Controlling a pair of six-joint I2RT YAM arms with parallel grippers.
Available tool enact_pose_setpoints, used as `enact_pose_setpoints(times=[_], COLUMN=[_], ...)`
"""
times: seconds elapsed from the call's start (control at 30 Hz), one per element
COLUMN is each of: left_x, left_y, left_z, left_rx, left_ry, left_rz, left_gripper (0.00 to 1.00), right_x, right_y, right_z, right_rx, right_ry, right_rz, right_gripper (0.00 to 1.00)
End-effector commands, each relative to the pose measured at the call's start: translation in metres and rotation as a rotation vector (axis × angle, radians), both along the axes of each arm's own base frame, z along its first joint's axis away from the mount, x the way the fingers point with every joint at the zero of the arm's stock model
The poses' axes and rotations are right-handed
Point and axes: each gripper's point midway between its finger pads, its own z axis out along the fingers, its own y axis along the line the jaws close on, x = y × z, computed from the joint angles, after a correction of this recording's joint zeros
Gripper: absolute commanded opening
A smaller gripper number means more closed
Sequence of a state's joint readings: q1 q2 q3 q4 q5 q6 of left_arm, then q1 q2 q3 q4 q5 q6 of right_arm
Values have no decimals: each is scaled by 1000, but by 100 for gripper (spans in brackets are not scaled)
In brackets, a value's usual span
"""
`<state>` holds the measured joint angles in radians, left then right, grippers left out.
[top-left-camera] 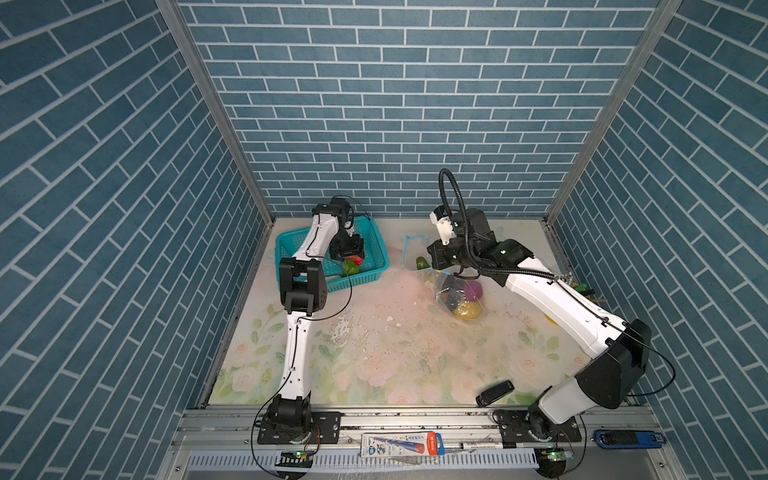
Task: Place the food in the zip-top bag and seal the zipper
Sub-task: 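Lift the red pepper with the left gripper and carry it over the bag mouth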
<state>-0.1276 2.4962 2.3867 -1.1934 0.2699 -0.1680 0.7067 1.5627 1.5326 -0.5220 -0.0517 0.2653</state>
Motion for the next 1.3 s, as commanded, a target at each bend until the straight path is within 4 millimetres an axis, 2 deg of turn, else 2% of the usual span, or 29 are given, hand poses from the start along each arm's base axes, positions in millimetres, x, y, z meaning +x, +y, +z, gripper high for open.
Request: enact_pose_setpoints(times=[0.0,0.23,0.5,0.6,0.8,0.93,1.03,1.13,1.27], left_x=[3,-2,-29,-44,-80,-102,-120,-135,-150], left_y=[-3,-8,-25,-42,-89,-110,-126,-139,-153], left_z=[40,70,117,131,169,197,210,218,218], left_rx=[-41,-81,-194,-251,-377,-451,-493,-516,-538], left_ry=[-82,-135,-237,-275,-384,-462,-497,-550,-607], left_rz=[12,19,8,-31,-165,-238,-294,-354,-427], left_gripper=[55,52,52,52,52,52,52,52,54], right_x=[0,0,-2,-4,-8,-9,-10,-12,-14], right_y=[7,6,6,4,0,0,1,3,3], right_z=[18,17,16,14,15,15,13,14,18], right_rx=[37,38,43,41,41,42,45,55,67], right_ry=[-15,-15,-11,-7,-11,-9,-4,-2,-8], right_rz=[5,0,-1,-2,-9,-7,-5,7,19], right_gripper=[0,0,0,0,0,0,0,0,0])
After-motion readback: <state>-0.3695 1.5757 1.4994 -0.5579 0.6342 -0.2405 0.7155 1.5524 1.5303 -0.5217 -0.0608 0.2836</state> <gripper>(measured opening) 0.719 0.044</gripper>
